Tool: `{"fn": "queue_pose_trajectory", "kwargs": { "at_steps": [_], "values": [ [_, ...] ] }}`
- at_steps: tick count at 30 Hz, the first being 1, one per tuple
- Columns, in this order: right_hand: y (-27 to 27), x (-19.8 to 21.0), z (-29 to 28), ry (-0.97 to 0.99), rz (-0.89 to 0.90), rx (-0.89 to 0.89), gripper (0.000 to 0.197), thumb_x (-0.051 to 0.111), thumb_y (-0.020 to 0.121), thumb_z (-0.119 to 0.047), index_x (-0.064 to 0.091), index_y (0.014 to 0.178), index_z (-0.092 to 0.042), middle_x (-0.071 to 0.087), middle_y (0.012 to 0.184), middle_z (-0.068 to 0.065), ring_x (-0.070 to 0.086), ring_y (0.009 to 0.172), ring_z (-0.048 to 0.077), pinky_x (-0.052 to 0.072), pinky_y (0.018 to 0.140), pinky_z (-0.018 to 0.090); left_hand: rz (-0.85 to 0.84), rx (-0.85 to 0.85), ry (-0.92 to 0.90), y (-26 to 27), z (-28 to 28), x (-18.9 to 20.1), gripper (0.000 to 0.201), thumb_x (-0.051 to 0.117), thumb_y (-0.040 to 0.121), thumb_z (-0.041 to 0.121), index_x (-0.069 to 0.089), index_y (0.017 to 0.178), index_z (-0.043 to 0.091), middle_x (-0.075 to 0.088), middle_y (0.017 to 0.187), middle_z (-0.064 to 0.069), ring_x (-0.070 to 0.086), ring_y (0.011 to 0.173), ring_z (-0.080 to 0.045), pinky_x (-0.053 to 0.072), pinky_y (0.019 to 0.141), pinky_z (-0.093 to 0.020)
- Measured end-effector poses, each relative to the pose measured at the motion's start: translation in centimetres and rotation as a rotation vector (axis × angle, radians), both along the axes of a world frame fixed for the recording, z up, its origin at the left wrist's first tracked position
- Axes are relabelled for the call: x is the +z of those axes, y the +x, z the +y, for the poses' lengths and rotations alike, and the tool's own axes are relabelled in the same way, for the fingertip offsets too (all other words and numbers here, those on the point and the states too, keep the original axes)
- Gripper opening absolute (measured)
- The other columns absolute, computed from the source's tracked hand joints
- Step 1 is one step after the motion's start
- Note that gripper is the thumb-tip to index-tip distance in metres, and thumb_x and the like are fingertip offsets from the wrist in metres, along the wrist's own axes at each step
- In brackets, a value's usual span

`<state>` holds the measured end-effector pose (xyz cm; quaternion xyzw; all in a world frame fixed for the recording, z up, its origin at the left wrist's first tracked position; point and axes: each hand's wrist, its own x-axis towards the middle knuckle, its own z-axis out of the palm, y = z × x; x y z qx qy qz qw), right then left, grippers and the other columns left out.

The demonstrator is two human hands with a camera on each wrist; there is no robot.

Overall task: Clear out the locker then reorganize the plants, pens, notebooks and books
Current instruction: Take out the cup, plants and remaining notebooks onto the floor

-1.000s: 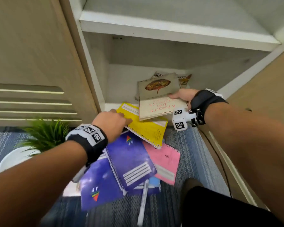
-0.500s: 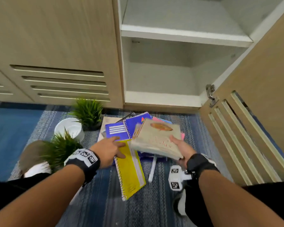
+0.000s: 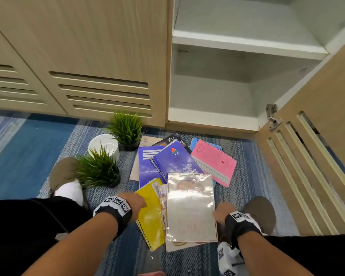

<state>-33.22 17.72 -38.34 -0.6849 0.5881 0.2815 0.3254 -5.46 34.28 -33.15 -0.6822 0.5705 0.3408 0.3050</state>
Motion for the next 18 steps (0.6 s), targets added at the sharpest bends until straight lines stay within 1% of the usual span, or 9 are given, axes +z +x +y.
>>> {"fn": "queue_pose_trajectory", "kwargs": {
  "at_steps": [2,4,5,8,10,12,14,16,18],
  "values": [
    [0.5,1.0,-0.7,-0.090,-0.046,-0.016,0.030,0.054,0.088,-0.029,0.060,0.114,-0.015,0.065,0.118,0.008,0.062,0.108,0.028,0.049,0.086,0.031,0.030,0.078,-0.029,-0.1,-0.2,-0.1,0.061,0.058,0.088,0.017,0.045,0.147,0.030,0.047,0.150,-0.002,0.048,0.135,-0.025,0.044,0.108,-0.039],
    [1.6,2.1,-1.0,-0.104,-0.118,-0.033,0.025,0.050,0.090,-0.027,0.060,0.111,-0.018,0.065,0.118,0.008,0.061,0.108,0.028,0.049,0.092,0.033,0.051,0.130,-0.048,-0.1,-0.5,0.0,0.054,0.055,0.089,0.016,0.052,0.141,0.027,0.051,0.146,-0.004,0.051,0.132,-0.026,0.046,0.106,-0.038],
    [2.1,2.6,-1.1,-0.105,-0.143,-0.024,0.023,0.047,0.093,-0.027,0.062,0.108,-0.017,0.066,0.118,0.008,0.061,0.107,0.028,0.048,0.092,0.033,0.056,0.151,-0.057,-0.2,-0.7,0.1,0.050,0.054,0.088,0.016,0.055,0.137,0.026,0.054,0.143,-0.005,0.054,0.128,-0.027,0.047,0.104,-0.038],
    [3.7,4.7,-1.0,-0.129,-0.151,0.049,0.031,0.041,0.098,-0.025,0.068,0.104,-0.010,0.068,0.112,0.010,0.062,0.098,0.026,0.047,0.087,0.029,0.051,0.187,-0.093,-0.4,-1.5,0.6,0.040,0.053,0.085,0.016,0.064,0.123,0.021,0.062,0.129,-0.008,0.062,0.115,-0.031,0.053,0.096,-0.039],
    [4.7,5.9,-1.4,-0.180,-0.196,0.057,0.030,0.043,0.099,-0.025,0.070,0.101,-0.011,0.069,0.107,0.009,0.063,0.100,0.028,0.048,0.085,0.029,0.054,0.211,-0.129,-0.4,-2.1,1.1,0.037,0.055,0.084,0.018,0.066,0.119,0.021,0.064,0.125,-0.009,0.064,0.111,-0.032,0.054,0.094,-0.040],
    [6.1,7.0,-1.9,-0.200,-0.247,0.060,0.024,0.049,0.096,-0.025,0.070,0.091,-0.015,0.067,0.097,0.007,0.063,0.096,0.027,0.048,0.080,0.028,0.070,0.237,-0.178,-0.4,-2.6,2.0,0.035,0.054,0.084,0.018,0.066,0.116,0.021,0.065,0.121,-0.008,0.064,0.108,-0.032,0.055,0.092,-0.041],
    [7.9,7.5,-2.1,-0.178,-0.313,0.075,0.017,0.055,0.092,-0.026,0.070,0.088,-0.020,0.069,0.098,0.004,0.063,0.092,0.023,0.047,0.077,0.026,0.085,0.269,-0.221,-0.4,-2.8,2.5,0.032,0.051,0.086,0.019,0.066,0.115,0.020,0.064,0.120,-0.008,0.064,0.107,-0.032,0.054,0.091,-0.040],
    [10.0,7.8,-1.9,-0.164,-0.359,0.147,0.014,0.056,0.090,-0.026,0.070,0.086,-0.025,0.070,0.097,0.001,0.063,0.091,0.021,0.045,0.074,0.025,0.065,0.305,-0.256,-0.2,-2.7,2.2,0.029,0.050,0.088,0.020,0.065,0.112,0.018,0.063,0.120,-0.008,0.063,0.108,-0.032,0.054,0.089,-0.040],
    [12.1,7.7,-1.7,-0.166,-0.371,0.272,0.014,0.054,0.091,-0.025,0.068,0.088,-0.028,0.070,0.100,0.001,0.063,0.093,0.022,0.047,0.076,0.027,0.016,0.376,-0.276,0.5,-2.3,1.8,0.029,0.050,0.089,0.021,0.063,0.114,0.016,0.064,0.123,-0.010,0.063,0.110,-0.032,0.054,0.088,-0.040]
  ]
}}
